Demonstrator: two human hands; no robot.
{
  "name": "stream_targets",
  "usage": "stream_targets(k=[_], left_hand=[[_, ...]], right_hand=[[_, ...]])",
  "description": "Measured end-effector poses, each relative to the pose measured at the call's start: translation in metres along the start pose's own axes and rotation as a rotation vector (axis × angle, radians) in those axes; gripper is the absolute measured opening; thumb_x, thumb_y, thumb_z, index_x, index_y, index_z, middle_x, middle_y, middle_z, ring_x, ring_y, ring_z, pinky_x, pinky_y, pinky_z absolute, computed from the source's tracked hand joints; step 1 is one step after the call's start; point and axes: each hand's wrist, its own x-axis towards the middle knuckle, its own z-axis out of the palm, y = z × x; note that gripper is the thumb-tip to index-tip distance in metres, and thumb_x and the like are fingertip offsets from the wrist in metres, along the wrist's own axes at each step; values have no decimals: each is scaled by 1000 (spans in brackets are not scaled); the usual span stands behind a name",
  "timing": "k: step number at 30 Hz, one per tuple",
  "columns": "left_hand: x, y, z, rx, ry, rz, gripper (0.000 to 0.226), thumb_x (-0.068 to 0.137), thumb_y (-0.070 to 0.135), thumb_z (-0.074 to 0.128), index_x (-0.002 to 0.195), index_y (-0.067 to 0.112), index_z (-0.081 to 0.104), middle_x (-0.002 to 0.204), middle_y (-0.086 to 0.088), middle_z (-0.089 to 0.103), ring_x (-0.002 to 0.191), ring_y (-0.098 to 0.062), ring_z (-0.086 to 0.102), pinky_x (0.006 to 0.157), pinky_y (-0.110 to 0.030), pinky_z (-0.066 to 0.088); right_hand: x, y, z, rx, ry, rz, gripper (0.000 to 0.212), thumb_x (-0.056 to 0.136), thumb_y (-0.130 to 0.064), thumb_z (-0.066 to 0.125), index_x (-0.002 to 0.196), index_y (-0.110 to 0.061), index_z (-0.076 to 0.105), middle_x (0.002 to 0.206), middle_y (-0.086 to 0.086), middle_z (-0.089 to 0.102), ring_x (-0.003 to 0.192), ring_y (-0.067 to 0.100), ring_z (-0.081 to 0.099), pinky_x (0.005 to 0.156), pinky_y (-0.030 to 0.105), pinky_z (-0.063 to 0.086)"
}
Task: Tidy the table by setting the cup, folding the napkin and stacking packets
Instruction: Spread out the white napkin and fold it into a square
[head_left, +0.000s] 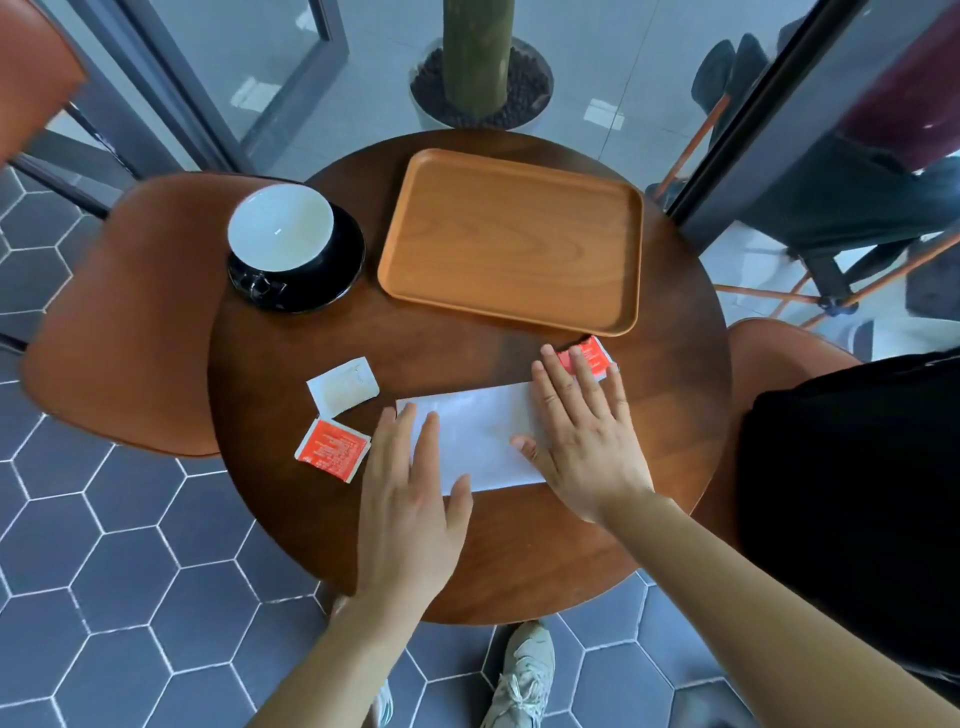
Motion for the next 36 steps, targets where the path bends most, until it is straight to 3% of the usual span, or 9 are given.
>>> stream_targets(k=[3, 7, 12, 18, 21, 24, 26, 32, 36], left_hand=[[-18, 7, -8, -257, 85, -235, 53, 89, 12, 72, 138, 5, 54, 140, -15, 51, 132, -31, 48, 104, -45, 49], [-15, 10, -14, -477, 51, -570, 52, 94, 17, 67, 143, 14, 51, 137, -5, 56, 108, -8, 57, 77, -3, 41], [2, 10, -21, -792, 75, -828, 53, 93, 18, 68, 143, 17, 51, 133, -6, 63, 108, -16, 65, 95, -46, 57], [13, 4, -27, -893, 75, -895, 49, 93, 18, 69, 140, 11, 56, 104, 7, 65, 104, -20, 65, 96, -48, 56], [19, 4, -31, -933, 27, -912, 43, 92, 22, 72, 131, 9, 63, 119, -10, 67, 115, -33, 62, 98, -48, 54], [19, 1, -30, -892, -23, -839, 13, 93, 25, 70, 83, 21, 78, 84, -1, 73, 77, -12, 69, 58, -24, 56], [18, 3, -30, -845, -20, -775, 37, 94, 23, 69, 60, 37, 73, 58, 16, 67, 58, 1, 64, 46, -18, 45], [16, 6, -20, -762, 95, -726, 15, 91, 26, 69, 77, 32, 68, 75, 26, 72, 73, -12, 72, 69, -39, 62], [12, 6, -17, -740, 117, -722, 5, 91, 28, 69, 86, 29, 70, 75, 27, 71, 70, -7, 72, 62, -34, 62]], right_hand=[[-5, -17, -8, 250, 232, -73, 63, 106, -46, 37, 157, -11, 26, 167, 5, 17, 156, 24, 6, 125, 50, 14], [-6, -61, -19, 907, 227, -9, 55, 105, -33, 44, 157, -19, 29, 165, -9, 25, 153, 8, 15, 124, 28, 20], [7, -86, -21, 1437, 124, 315, 55, 100, -42, 45, 154, -36, 32, 158, -25, 33, 144, -8, 27, 121, 31, 25], [9, -84, -10, 1560, 126, 394, 57, 96, -44, 47, 152, -34, 39, 155, -23, 40, 138, -12, 35, 106, 11, 31], [10, -82, -9, 1598, 133, 389, 56, 95, -48, 48, 150, -38, 41, 153, -24, 41, 137, -9, 38, 106, 16, 34], [11, -82, -8, 1645, 144, 381, 57, 92, -50, 51, 147, -38, 45, 152, -22, 44, 140, -2, 40, 116, 32, 33], [12, -81, -10, 1690, 152, 392, 50, 91, -49, 52, 141, -41, 52, 150, -20, 48, 139, 2, 42, 119, 39, 31], [12, -71, -19, 1804, 290, 435, 42, 87, -52, 56, 128, -43, 61, 149, -10, 52, 141, 9, 43, 118, 37, 30], [17, -82, -14, 1801, 234, 414, 43, 89, -50, 56, 132, -45, 57, 147, -15, 53, 138, 3, 45, 115, 31, 34]])
